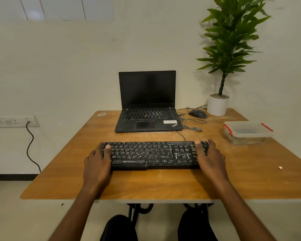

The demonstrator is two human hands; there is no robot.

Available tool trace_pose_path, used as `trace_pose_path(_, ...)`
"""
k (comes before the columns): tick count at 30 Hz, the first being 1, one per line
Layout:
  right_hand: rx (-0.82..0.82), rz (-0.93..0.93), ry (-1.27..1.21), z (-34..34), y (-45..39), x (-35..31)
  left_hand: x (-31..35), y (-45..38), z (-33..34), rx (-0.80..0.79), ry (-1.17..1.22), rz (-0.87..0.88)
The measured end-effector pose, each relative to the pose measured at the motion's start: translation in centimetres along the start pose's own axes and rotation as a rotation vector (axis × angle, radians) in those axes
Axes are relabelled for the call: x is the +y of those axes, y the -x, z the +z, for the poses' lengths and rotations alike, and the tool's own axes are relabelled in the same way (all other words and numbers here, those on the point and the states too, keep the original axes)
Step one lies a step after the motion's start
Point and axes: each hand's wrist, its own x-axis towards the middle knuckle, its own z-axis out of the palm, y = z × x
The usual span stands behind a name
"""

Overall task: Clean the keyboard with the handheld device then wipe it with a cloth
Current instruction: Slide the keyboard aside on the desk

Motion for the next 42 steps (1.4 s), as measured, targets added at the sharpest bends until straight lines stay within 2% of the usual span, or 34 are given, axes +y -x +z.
trace_pose_path(2,0.003,0.005,-0.024,-0.8,1.3,0.1,-0.6,0.7,-0.1,0.008,-0.099,0.048)
trace_pose_path(9,0.002,-0.006,-0.122,-2.3,4.5,0.7,0.8,4.4,-1.8,0.023,-0.022,-0.077)
trace_pose_path(24,0.000,-0.055,-0.178,-2.9,6.8,1.7,0.3,7.1,-2.6,0.052,-0.017,-0.034)
trace_pose_path(30,-0.043,-0.015,-0.214,-2.9,5.8,3.2,0.9,6.5,-2.3,0.069,-0.198,0.012)
trace_pose_path(33,-0.015,-0.002,-0.230,-3.5,5.0,3.9,3.2,5.8,-1.5,0.074,-0.250,0.080)
trace_pose_path(42,0.154,-0.071,-0.194,-8.0,0.3,5.4,14.9,4.7,3.9,-0.039,-0.041,0.299)
